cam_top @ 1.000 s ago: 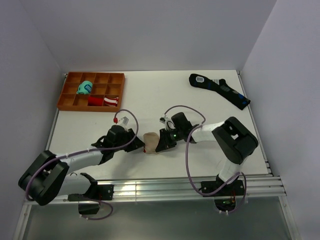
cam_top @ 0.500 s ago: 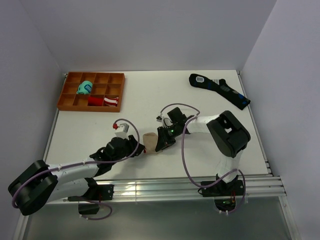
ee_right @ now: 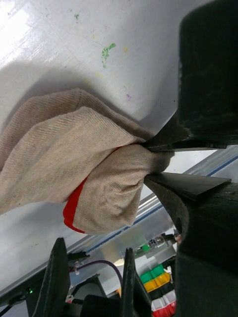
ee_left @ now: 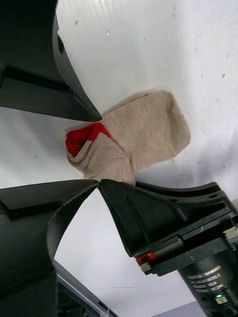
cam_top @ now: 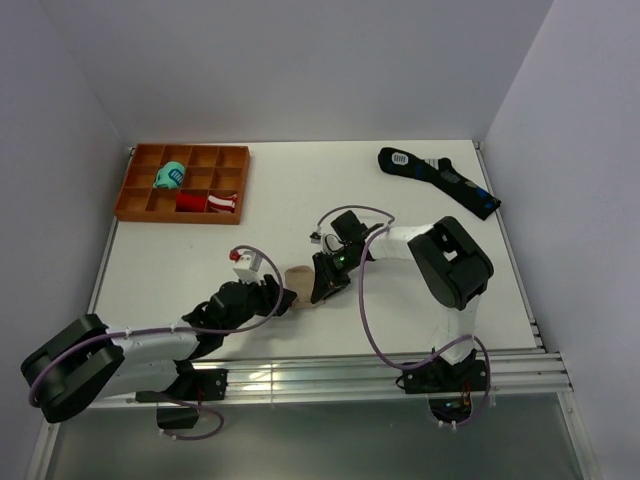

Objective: Roll the socks
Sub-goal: Roll the sock at the center of the board.

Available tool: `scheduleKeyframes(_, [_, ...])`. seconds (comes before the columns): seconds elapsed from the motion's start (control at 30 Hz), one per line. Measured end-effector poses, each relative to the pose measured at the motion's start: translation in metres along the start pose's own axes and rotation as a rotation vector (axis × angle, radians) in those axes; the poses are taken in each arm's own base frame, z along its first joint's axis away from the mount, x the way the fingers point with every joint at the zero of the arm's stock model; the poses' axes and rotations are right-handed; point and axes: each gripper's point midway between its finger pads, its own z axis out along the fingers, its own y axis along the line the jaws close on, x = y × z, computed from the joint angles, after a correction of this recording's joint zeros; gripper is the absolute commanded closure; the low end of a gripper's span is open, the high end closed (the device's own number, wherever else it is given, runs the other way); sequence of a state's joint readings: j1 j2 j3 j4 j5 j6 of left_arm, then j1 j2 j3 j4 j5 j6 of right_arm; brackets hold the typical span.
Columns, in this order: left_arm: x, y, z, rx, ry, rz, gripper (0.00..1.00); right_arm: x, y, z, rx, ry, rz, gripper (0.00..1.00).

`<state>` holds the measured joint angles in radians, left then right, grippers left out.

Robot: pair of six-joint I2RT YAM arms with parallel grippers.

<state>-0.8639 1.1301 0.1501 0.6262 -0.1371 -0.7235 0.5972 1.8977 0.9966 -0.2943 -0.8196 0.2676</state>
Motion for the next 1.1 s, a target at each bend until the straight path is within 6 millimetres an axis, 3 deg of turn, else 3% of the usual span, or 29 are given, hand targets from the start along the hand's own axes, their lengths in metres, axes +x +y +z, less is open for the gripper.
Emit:
scheduleKeyframes(0.3, [0.022,0.005,0.006,-0.002,0.065,0.047,0.44,0.002,0.000,-0.001,0.002,0.019,0.019,0.87])
scheduleKeyframes(0.93, [0.031,0.002,0.014,-0.008,0.083,0.056,0.44,0.004,0.000,-0.001,0.001,0.030,0.016,0.89])
scheduleKeyframes(1.1, [0.029,0.002,0.017,-0.022,0.075,0.045,0.53,0.004,0.000,-0.001,0.000,0.030,0.009,0.89])
